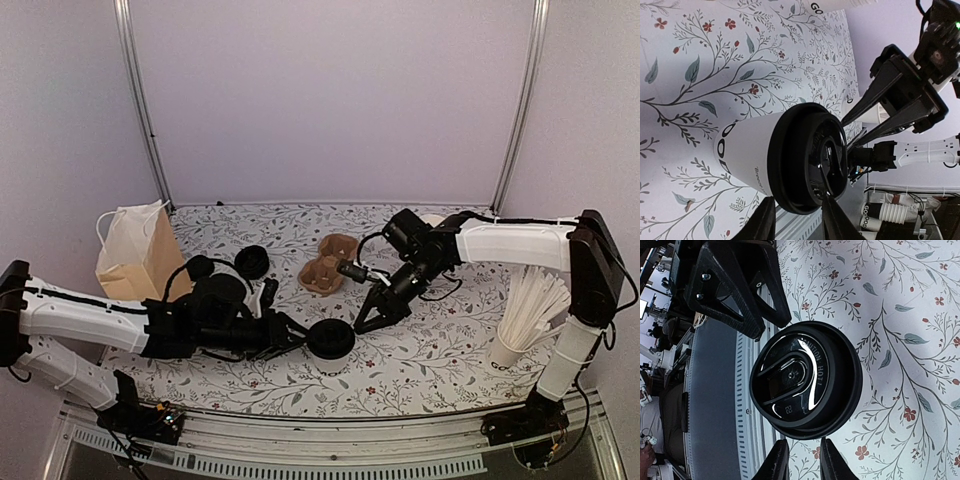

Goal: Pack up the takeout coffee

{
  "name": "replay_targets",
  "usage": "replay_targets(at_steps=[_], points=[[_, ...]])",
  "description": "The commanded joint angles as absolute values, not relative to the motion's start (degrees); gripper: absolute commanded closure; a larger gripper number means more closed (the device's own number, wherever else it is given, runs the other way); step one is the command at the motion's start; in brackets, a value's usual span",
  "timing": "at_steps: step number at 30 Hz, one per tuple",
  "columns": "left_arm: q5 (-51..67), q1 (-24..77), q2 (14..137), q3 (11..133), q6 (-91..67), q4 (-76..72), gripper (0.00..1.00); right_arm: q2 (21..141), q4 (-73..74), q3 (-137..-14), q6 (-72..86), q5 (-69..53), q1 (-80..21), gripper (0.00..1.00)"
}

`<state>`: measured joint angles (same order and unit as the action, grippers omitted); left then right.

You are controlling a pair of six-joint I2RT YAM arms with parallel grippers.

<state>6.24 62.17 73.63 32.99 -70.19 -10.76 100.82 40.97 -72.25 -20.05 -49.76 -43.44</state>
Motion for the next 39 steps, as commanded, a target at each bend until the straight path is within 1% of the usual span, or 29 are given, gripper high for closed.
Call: replay_targets(at_steps=[1, 5, 12, 28, 33, 39], points=[[6.12, 61.66, 71.75, 31.66, -71.19, -9.76, 0.66, 102.53, 41.59, -74.16, -18.87, -54.14, -43.50, 0.76], [5.71, 61.69, 71.30, 30.39, -72.58, -10.57, 0.66, 103.32, 41.52, -74.74, -18.29, -54.62, -43.51, 0.75], [7.58, 61.64, 74.02, 30.85, -71.99, -13.60, 0.65, 104.74, 41.75, -75.06, -18.04, -55.26, -43.51, 0.75], [9.24, 60.50, 78.56, 30.74, -71.27, -15.37, 0.64, 106.44, 41.13, -75.56, -16.67, -51.91, -43.51, 0.76], [10.72, 60.31, 79.81, 30.43, -71.10, -14.45, 0.65, 106.48, 40.80, -75.67, -15.62, -48.48, -43.42, 0.76], [12.04, 60.04, 81.47, 30.40, -70.45, -14.39, 0.65, 107.51, 40.58, -75.59, -15.13, -48.16, -43.33, 0.74]])
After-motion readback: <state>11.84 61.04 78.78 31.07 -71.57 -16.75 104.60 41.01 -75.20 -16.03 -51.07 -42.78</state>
